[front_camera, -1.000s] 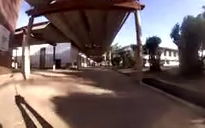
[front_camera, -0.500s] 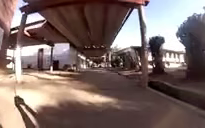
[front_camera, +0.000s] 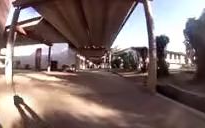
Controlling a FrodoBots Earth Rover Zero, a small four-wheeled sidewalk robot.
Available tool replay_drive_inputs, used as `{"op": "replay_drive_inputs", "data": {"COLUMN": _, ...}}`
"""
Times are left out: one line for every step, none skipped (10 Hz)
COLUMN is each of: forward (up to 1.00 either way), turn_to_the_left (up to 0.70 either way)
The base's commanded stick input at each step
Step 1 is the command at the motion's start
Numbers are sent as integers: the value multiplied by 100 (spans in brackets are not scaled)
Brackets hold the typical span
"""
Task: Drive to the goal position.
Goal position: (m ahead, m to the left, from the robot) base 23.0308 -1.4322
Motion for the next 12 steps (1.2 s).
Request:
{"op": "replay_drive_inputs", "data": {"forward": 85, "turn_to_the_left": 14}}
{"op": "replay_drive_inputs", "data": {"forward": 85, "turn_to_the_left": 29}}
{"op": "replay_drive_inputs", "data": {"forward": 85, "turn_to_the_left": 34}}
{"op": "replay_drive_inputs", "data": {"forward": 85, "turn_to_the_left": 34}}
{"op": "replay_drive_inputs", "data": {"forward": 85, "turn_to_the_left": 0}}
{"op": "replay_drive_inputs", "data": {"forward": 85, "turn_to_the_left": 0}}
{"op": "replay_drive_inputs", "data": {"forward": 85, "turn_to_the_left": 0}}
{"op": "replay_drive_inputs", "data": {"forward": 85, "turn_to_the_left": 0}}
{"op": "replay_drive_inputs", "data": {"forward": 85, "turn_to_the_left": 0}}
{"op": "replay_drive_inputs", "data": {"forward": 85, "turn_to_the_left": 0}}
{"op": "replay_drive_inputs", "data": {"forward": 85, "turn_to_the_left": 0}}
{"op": "replay_drive_inputs", "data": {"forward": 85, "turn_to_the_left": 0}}
